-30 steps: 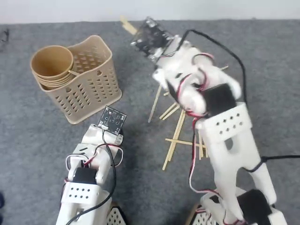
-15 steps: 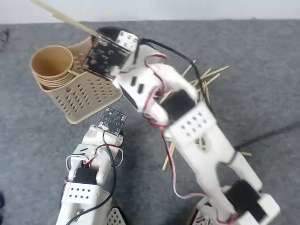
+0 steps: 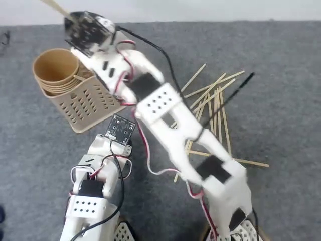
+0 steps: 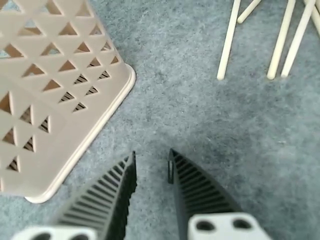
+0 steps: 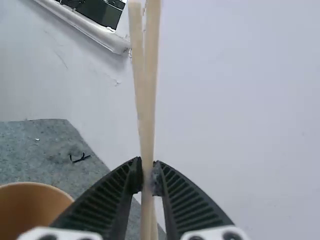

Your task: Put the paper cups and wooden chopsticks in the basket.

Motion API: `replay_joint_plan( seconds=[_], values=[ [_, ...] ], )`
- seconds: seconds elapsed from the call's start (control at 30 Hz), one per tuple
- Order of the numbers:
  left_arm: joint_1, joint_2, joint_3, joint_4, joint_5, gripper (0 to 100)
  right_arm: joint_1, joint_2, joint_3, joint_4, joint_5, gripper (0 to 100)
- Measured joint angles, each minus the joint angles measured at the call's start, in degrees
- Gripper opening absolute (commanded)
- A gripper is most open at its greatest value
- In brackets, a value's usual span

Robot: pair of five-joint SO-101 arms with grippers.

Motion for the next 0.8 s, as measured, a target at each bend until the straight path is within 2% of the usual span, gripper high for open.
replay_joint_plan(
  seconds=[0.23,0.43,0.8],
  values=[
    [0.09,0.00,0.00,0.00,0.00,9,0.26,13.80,-21.01,10.55,-0.35,0.7],
    [0.00,0.00,0.00,0.00,0.00,9,-0.62,17.58,-37.19,19.52,-0.35,0.7],
    [0.44,0.00,0.00,0.00,0.00,9,-1.93,20.22,-40.35,22.15,-0.35,0.7]
  ],
)
